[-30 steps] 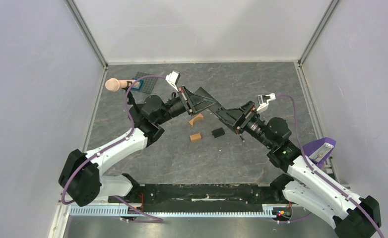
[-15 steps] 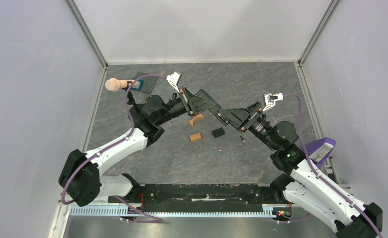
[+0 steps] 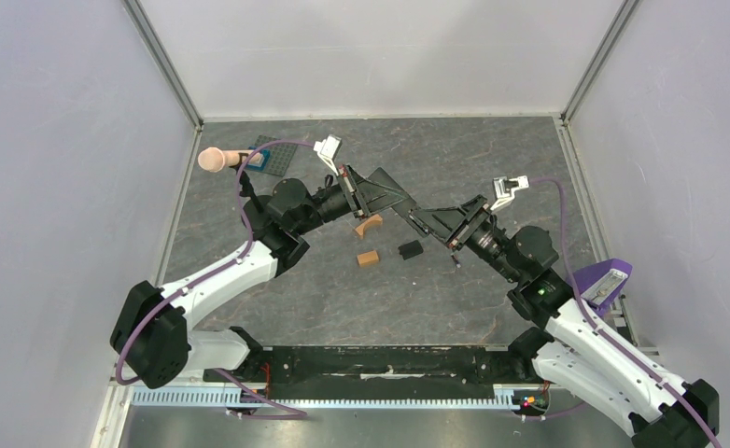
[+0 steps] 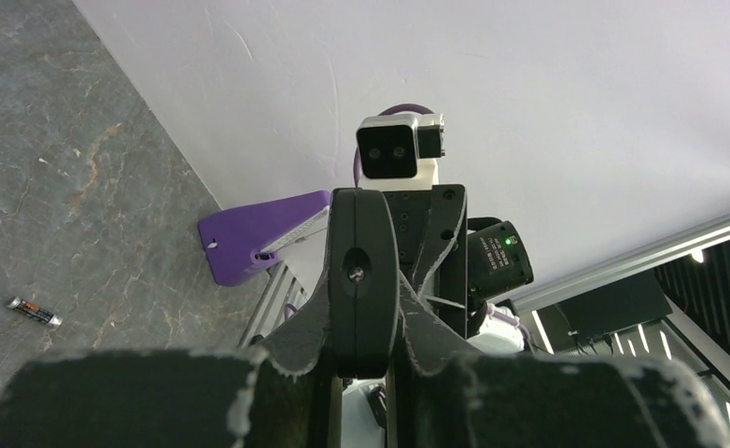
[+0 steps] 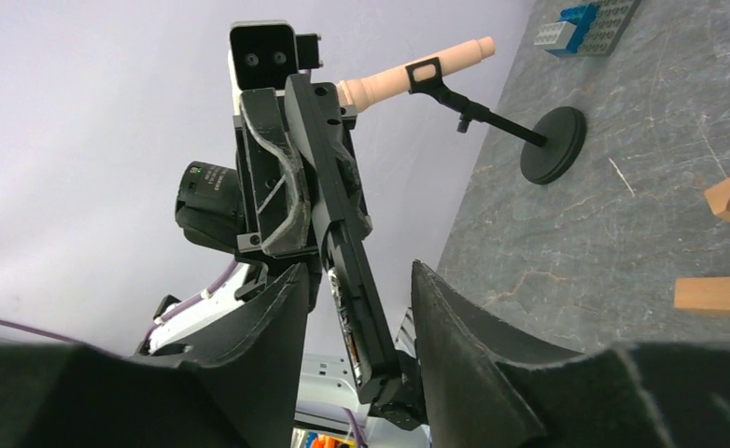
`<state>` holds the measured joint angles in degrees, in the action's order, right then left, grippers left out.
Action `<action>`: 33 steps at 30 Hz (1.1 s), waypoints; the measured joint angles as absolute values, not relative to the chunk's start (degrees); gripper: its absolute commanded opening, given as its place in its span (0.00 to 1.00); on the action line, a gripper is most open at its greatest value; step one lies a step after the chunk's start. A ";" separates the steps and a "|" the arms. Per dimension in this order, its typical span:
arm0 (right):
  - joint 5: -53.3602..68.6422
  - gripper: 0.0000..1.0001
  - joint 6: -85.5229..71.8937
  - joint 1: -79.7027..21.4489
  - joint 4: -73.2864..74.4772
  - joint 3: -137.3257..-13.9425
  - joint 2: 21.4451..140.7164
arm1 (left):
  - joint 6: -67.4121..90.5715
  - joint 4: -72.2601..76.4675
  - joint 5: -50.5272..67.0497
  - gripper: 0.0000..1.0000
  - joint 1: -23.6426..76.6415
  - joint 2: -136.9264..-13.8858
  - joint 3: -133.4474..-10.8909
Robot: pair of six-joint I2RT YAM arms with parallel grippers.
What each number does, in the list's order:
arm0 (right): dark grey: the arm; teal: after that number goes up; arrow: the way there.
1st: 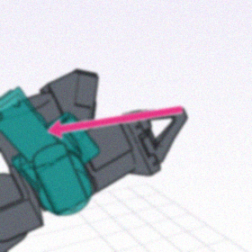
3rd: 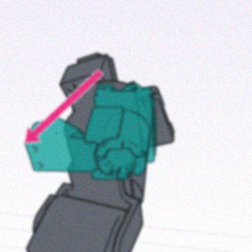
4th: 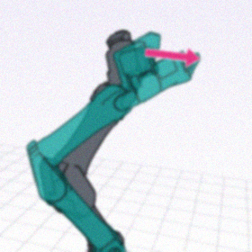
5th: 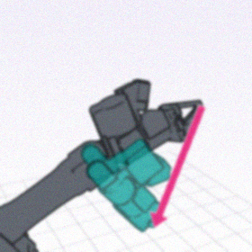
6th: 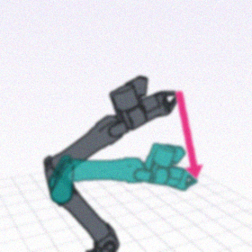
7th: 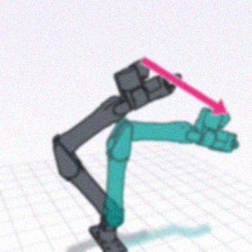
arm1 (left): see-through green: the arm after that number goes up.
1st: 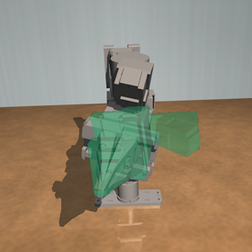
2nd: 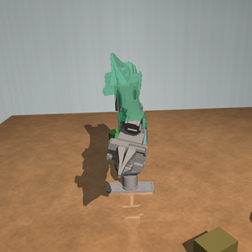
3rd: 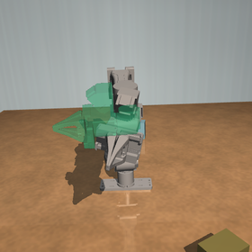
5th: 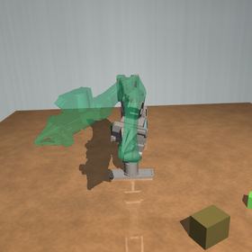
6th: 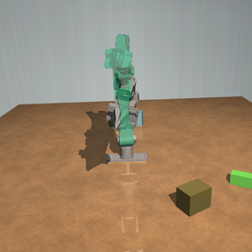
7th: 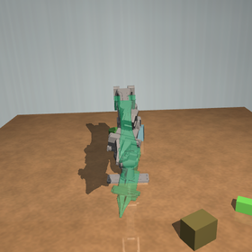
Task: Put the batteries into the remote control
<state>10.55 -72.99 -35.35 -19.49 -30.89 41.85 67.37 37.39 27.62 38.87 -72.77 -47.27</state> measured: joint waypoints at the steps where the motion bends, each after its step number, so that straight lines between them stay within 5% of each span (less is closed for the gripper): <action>1: 10.55 0.44 -72.86 -35.35 -19.18 -30.89 41.85 | 67.35 37.39 27.62 0.02 38.87 -72.77 -47.27; 13: 10.63 0.30 -72.18 -35.35 -18.31 -30.89 42.15 | 67.24 36.53 27.59 0.02 38.87 -72.77 -47.27; 14: 10.66 0.34 -72.18 -35.35 -18.33 -30.89 42.17 | 67.24 36.51 27.57 0.02 38.87 -72.77 -47.27; 17: 10.66 0.67 -72.23 -35.35 -18.02 -30.89 42.24 | 67.20 36.32 27.57 0.02 38.87 -72.77 -47.27; 20: 10.59 0.85 -71.53 -35.35 -16.58 -30.89 42.39 | 66.59 35.70 27.55 0.02 38.87 -72.75 -47.27; 25: 9.08 0.89 -69.32 -35.35 -13.45 -31.07 41.39 | 63.42 31.33 26.94 0.02 38.87 -71.81 -47.27; 33: -4.05 0.80 -55.40 -35.35 3.75 -36.75 37.34 | 56.01 21.80 22.22 0.02 38.59 -66.26 -45.60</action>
<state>-4.05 -55.40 -35.35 3.75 -36.75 37.34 56.01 21.80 22.22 38.59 -66.26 -45.60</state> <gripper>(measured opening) 0.815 0.206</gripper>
